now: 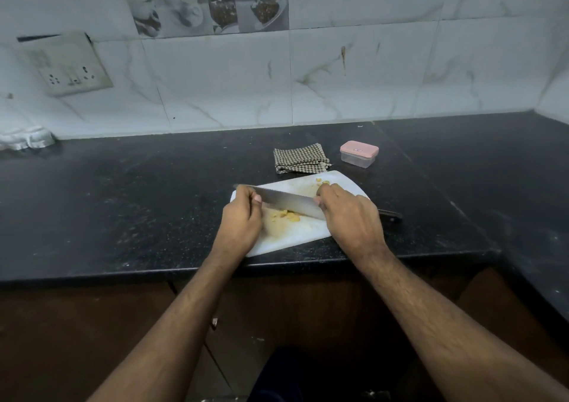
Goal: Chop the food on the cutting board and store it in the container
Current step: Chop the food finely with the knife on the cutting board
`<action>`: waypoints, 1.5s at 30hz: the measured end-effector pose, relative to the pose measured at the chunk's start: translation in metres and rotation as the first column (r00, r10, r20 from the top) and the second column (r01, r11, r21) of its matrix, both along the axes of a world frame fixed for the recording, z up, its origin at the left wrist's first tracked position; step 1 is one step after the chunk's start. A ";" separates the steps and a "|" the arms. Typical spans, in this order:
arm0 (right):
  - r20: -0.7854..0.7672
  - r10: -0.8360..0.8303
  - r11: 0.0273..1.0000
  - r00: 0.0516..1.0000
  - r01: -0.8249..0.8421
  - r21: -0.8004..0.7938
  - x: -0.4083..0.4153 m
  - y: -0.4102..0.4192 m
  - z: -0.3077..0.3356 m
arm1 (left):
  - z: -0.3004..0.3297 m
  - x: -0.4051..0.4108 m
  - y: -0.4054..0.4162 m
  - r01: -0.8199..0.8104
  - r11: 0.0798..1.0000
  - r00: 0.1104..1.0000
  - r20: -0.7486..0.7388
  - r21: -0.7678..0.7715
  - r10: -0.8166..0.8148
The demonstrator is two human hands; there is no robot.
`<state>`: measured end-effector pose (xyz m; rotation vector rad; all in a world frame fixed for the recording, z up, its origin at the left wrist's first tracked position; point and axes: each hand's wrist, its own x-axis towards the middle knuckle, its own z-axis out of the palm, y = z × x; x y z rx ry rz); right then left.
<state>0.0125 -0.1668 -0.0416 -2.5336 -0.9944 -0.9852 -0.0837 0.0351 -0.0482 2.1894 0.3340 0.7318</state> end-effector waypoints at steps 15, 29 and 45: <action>0.004 -0.033 0.995 0.999 0.033 -0.089 -0.002 -0.001 0.000 | 0.007 0.009 0.017 0.054 0.961 0.994 -0.111 0.271 -0.024; 0.022 -0.001 0.999 1.000 0.001 -0.042 -0.007 -0.002 0.000 | 0.003 0.007 0.014 -0.062 0.887 0.997 0.076 0.457 0.031; 0.079 0.017 0.994 0.997 -0.008 -0.105 0.000 0.001 -0.001 | 0.003 0.006 0.012 0.005 0.887 1.000 -0.001 0.461 -0.005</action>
